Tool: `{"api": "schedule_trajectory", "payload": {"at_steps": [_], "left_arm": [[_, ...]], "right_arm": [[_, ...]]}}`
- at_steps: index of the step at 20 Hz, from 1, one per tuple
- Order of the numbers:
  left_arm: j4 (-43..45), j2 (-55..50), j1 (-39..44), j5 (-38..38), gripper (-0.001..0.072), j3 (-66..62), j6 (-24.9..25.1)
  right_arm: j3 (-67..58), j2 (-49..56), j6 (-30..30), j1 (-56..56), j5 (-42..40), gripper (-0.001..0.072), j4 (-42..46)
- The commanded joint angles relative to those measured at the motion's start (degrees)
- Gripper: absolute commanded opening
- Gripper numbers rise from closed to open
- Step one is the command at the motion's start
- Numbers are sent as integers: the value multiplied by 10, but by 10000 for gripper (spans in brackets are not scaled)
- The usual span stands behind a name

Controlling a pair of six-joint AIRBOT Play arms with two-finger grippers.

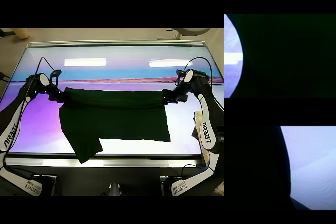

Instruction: Fold the shirts.

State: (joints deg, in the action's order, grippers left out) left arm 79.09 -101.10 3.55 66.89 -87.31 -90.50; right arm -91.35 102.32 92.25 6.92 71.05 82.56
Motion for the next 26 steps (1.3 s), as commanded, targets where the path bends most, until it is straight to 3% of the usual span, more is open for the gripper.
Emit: {"api": "schedule_trajectory", "payload": {"at_steps": [1, 5, 11, 17, 18, 20, 21, 22, 26], "left_arm": [[-9, 14, -10, 77, 534, 7, -5], [-32, 105, -61, 131, 534, 85, 31], [-177, 293, -50, 9, 534, 478, 83], [-224, 307, 8, -80, 531, 553, 65], [-224, 307, 19, -90, 492, 553, 57], [-224, 307, 32, -103, 188, 553, 50], [-224, 308, 33, -105, 79, 553, 50], [-223, 308, 32, -107, 23, 553, 51], [-219, 325, 32, -109, 22, 553, 52]], "right_arm": [[-17, -1, 11, 10, 92, 434, -10], [8, -54, -2, 79, 234, 433, -16], [196, -144, -30, 89, 175, 431, -47], [220, -149, -29, 89, 177, 461, -56], [245, -158, -30, 89, 172, 508, -56], [308, -176, -37, 89, 146, 508, -56], [335, -181, -40, 89, 131, 508, -56], [357, -181, -45, 89, 110, 508, -56], [398, -180, -47, 89, 21, 492, -82]]}}
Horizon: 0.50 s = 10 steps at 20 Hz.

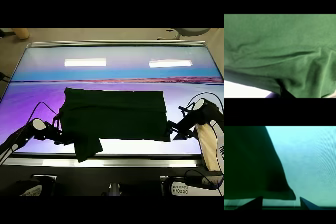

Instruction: Fold the shirts.

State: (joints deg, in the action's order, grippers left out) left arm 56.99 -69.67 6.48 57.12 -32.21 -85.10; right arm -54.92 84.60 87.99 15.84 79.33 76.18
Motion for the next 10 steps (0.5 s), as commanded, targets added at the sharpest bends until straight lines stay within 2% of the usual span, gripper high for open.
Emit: {"api": "schedule_trajectory", "payload": {"at_steps": [1, 2, 3, 4, 5, 7, 10], "left_arm": [[2, 18, 3, -11, 22, 2, -2], [2, 24, 2, -12, 22, 2, -2], [4, 30, 2, -12, 21, 0, -2], [11, 34, 2, -12, 22, -7, -2], [22, 40, 1, -10, 21, -19, -2], [48, 62, -12, 2, 20, -70, -2], [86, 75, -43, 2, 16, -194, -15]], "right_arm": [[34, -1, -4, 0, -69, 483, -31], [34, 2, -4, 0, -72, 420, -42], [34, 3, -4, 0, -74, 289, -50], [33, 3, -4, 0, -74, 61, -54], [26, 1, -6, 0, -72, 25, -56], [-11, -16, -33, 0, -44, 23, -55], [-111, -36, -21, -3, -60, 22, -78]]}}
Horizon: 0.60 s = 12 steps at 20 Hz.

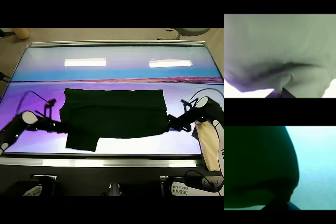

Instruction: Fold the shirts.

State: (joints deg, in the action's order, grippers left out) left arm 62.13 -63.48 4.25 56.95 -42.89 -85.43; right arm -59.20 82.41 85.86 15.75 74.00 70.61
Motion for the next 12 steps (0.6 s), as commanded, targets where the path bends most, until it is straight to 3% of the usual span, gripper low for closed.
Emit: {"api": "schedule_trajectory", "payload": {"at_steps": [1, 6, 11, 12], "left_arm": [[43, -1, -27, -7, 16, -125, -21], [43, -196, -44, -24, 18, -319, -21], [-14, -388, -44, 17, 30, -456, -32], [-29, -412, -44, 35, 186, -468, -37]], "right_arm": [[-105, -5, 0, -14, -30, 22, -19], [-308, 145, 42, -92, -106, 22, 88], [-393, 266, 115, -103, -98, 29, 71], [-393, 277, 114, -103, -94, 124, 57]]}}
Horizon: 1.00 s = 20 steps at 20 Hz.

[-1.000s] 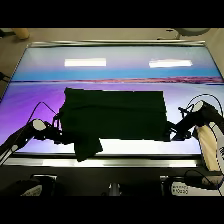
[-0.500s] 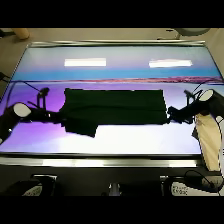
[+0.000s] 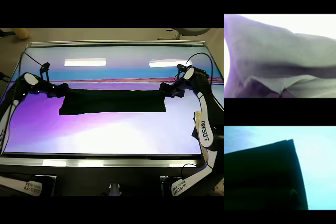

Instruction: Fold the shirts.

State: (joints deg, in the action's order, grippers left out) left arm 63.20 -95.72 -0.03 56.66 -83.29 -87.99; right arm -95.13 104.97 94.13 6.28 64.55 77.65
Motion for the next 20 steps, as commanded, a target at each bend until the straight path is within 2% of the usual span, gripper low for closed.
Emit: {"api": "schedule_trajectory", "payload": {"at_steps": [1, 2, 3, 5, 8, 11, 12, 14, 15, 16, 20], "left_arm": [[-43, -105, -5, 58, 498, -77, -12], [-42, -108, -10, 72, 626, -86, -5], [-42, -102, -18, 83, 622, -93, 13], [-42, -78, -30, 93, 621, -99, 31], [-43, -45, -19, 93, 620, -99, 32], [-43, -34, 18, 94, 620, -99, 32], [-43, -35, 34, 93, 615, -99, 32], [-44, -39, 69, 81, 596, -99, 28], [-50, -42, 90, 63, 363, -98, 17], [-61, -48, 113, 38, 16, -98, 5], [-168, -104, 214, -82, 22, -98, -7]], "right_arm": [[-34, 54, 13, -8, 2, 489, -28], [-36, 49, -17, -7, 9, 717, -30], [-37, 43, -39, -3, 21, 711, -17], [-37, 43, -43, 18, 47, 712, -7], [-37, 74, -36, 47, 75, 708, -108], [-37, 102, -44, 40, 92, 646, -183], [-37, 107, -44, 35, 96, 469, -199], [-37, 103, -44, 31, 105, 17, -232], [-37, 93, -53, 34, 110, 26, -262], [-37, 75, -71, 36, 119, 26, -290], [-37, -42, -72, 31, 174, 23, -308]]}}
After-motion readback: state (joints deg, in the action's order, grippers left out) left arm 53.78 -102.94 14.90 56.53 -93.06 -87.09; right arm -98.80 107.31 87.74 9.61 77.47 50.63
